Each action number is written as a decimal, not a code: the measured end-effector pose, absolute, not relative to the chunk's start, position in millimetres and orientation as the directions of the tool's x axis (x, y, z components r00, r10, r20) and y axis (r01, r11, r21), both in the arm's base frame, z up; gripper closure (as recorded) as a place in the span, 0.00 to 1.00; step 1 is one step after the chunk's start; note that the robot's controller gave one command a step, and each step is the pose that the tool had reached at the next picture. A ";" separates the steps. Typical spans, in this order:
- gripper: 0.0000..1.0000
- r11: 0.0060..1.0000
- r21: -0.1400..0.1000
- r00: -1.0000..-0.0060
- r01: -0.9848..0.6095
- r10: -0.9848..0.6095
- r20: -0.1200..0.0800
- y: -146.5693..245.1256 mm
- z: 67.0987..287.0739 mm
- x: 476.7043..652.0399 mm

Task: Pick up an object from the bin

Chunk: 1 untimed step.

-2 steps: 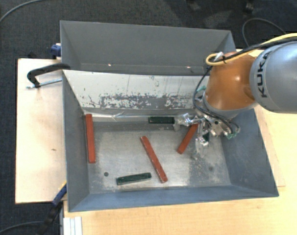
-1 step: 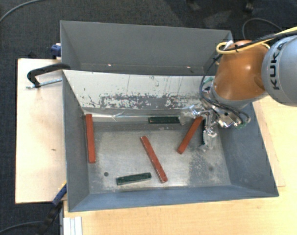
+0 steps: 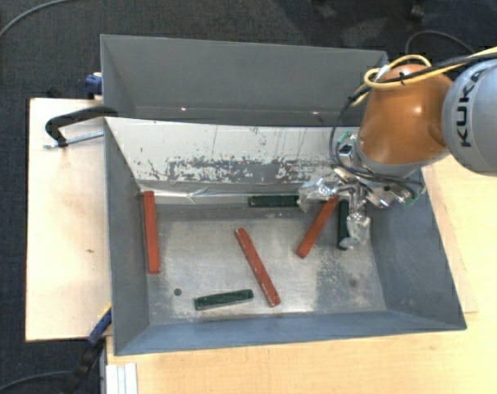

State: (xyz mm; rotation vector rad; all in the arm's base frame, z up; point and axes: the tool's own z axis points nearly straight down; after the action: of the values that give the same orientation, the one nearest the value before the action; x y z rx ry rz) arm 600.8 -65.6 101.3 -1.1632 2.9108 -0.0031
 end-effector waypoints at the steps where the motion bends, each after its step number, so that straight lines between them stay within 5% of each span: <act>1: 0.00 0.727 0.002 -0.727 -0.687 -0.687 -0.001 -68.8 69.7 599.2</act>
Offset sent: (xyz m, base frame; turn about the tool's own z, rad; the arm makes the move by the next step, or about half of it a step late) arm -0.0022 -0.0046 -0.0313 0.0006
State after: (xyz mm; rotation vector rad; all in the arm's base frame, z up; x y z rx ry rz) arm 599.2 -68.8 69.7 -1.1611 2.9188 0.0040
